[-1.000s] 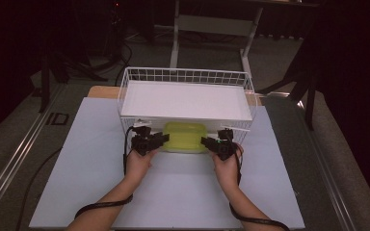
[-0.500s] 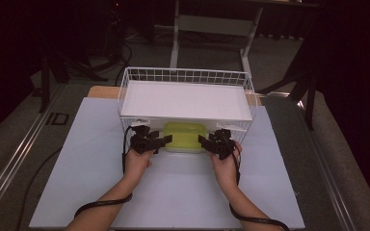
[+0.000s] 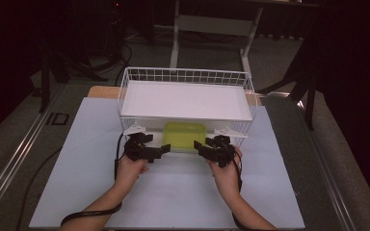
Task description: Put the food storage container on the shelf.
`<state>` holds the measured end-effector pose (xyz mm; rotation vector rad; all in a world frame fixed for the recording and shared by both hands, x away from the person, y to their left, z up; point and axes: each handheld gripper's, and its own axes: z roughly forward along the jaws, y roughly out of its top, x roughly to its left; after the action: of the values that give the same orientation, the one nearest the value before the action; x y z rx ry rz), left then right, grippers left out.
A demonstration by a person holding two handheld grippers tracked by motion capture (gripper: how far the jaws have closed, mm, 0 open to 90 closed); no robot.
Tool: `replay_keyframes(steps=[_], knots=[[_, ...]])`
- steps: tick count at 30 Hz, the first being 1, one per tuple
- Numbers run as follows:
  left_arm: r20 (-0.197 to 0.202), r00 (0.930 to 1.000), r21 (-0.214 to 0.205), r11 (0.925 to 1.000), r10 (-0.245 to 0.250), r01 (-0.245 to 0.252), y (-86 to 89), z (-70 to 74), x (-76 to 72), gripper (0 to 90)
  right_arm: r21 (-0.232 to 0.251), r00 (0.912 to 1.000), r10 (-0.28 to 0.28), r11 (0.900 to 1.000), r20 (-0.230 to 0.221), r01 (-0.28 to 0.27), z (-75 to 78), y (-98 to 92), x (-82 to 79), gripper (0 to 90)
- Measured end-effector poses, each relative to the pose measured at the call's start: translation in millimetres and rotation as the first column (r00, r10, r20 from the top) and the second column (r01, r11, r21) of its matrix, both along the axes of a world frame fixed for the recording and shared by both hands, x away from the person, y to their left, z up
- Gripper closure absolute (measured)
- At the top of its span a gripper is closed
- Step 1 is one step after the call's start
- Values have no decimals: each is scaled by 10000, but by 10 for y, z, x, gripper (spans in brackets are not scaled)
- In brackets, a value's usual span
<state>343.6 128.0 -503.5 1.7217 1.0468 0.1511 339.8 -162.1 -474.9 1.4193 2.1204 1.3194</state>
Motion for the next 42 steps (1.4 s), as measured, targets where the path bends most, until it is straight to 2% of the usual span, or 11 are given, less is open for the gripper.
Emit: replay_keyframes(steps=[4,7,10,13,17,20,22,32,34,38,42], knots=[[264,9994,235,9995,-238,232,43,63,-152,29,-110,9997,254,9996,-40,-255,3,44,-86,452],[300,9991,111,9995,-308,305,86,88,-272,29,-129,9995,289,9995,-95,-290,-20,79,-130,457],[380,9983,201,9989,-433,426,131,112,-389,29,-22,9987,434,9991,-268,-435,-54,117,-170,488],[454,9979,274,9986,-470,458,183,123,-489,29,-167,9969,659,9976,-431,-667,-94,159,-195,548],[437,9980,333,9984,-467,453,243,93,-605,29,-295,9939,907,9953,-633,-927,-142,195,-193,743],[400,9980,405,9980,-493,477,265,67,-660,29,-457,9923,1003,9935,-728,-1038,-176,218,-181,807],[389,9977,593,9968,-554,530,288,18,-736,29,-725,9910,1070,9910,-801,-1128,-232,255,-170,899],[303,9982,476,9976,-517,502,311,-129,-792,29,-851,9920,759,9928,-1006,-846,-364,314,-69,900],[466,9972,589,9967,-585,558,291,-155,-802,29,-926,9930,712,9925,-940,-799,-390,341,-32,900],[430,9971,560,9966,-625,601,271,-176,-799,29,-1007,9930,723,9916,-933,-817,-406,377,1,900],[520,9962,741,9951,-699,659,236,-189,-802,29,-1076,9947,676,9913,-774,-757,-422,418,52,900]])
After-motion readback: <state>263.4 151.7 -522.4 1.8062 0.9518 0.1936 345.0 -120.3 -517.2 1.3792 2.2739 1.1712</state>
